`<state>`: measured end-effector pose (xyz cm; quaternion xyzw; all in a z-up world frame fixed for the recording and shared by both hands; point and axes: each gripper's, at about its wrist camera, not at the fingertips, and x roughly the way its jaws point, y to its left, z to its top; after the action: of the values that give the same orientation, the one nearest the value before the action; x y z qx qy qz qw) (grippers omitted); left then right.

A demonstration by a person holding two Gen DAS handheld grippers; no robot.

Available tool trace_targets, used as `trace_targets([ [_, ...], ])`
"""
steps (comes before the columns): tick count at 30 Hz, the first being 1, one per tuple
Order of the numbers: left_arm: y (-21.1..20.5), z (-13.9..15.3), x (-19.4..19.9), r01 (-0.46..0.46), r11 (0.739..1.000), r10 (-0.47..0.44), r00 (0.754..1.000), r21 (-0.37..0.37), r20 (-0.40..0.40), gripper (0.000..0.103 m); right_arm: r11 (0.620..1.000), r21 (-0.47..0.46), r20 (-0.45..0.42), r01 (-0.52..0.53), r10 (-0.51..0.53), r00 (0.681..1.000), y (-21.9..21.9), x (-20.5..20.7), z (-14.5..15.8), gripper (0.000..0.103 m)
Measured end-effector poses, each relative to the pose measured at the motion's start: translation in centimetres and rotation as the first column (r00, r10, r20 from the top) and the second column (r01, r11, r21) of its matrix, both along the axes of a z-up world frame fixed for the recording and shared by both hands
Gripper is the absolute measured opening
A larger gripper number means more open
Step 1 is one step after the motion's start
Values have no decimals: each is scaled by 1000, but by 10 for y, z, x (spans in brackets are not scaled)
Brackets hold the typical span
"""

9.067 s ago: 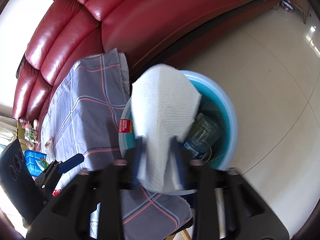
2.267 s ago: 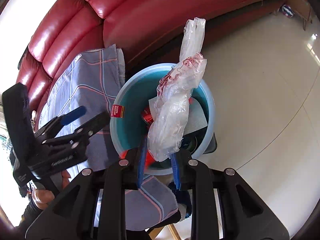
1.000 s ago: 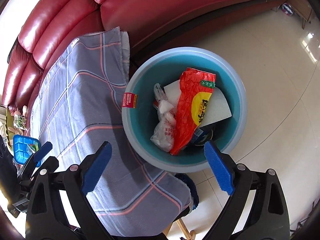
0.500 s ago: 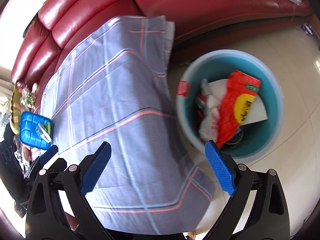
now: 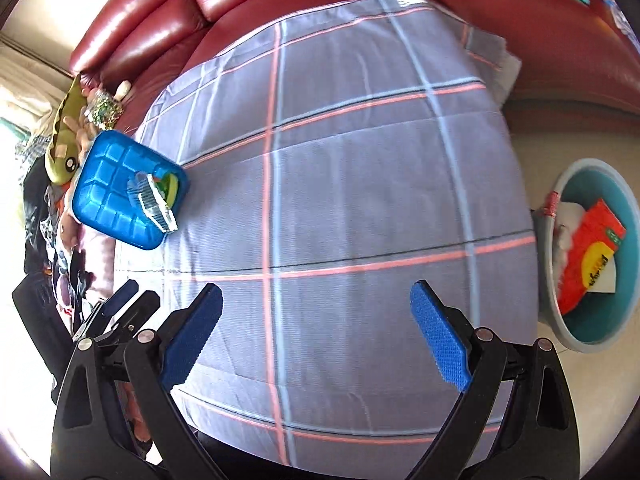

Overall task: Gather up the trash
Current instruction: 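Move both tools back over the table toward the blue tray, then grasp the clear wrapper with the right tool while the left tool grasps the translucent round lid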

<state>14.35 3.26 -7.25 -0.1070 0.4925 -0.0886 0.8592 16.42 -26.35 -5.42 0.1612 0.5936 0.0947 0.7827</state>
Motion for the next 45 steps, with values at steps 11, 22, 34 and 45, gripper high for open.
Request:
trace_targets([
  [11,78,-6,25,-133,991,133,991,-4,2,99,976,81,45,-202,199,979,130,53,3,91],
  [22,111,-12,42,-165,986,165,986,-5,-13,99,961,98,47,-257,254,966,191,97,-18,72],
  [34,115,-9,46,-159,987,159,987,-3,-9,99,959,83,47,-272,269,962,200,93,-21,16],
  [45,86,0,22,-127,992,127,992,21,23,99,975,45,73,-216,212,975,127,52,-2,10],
])
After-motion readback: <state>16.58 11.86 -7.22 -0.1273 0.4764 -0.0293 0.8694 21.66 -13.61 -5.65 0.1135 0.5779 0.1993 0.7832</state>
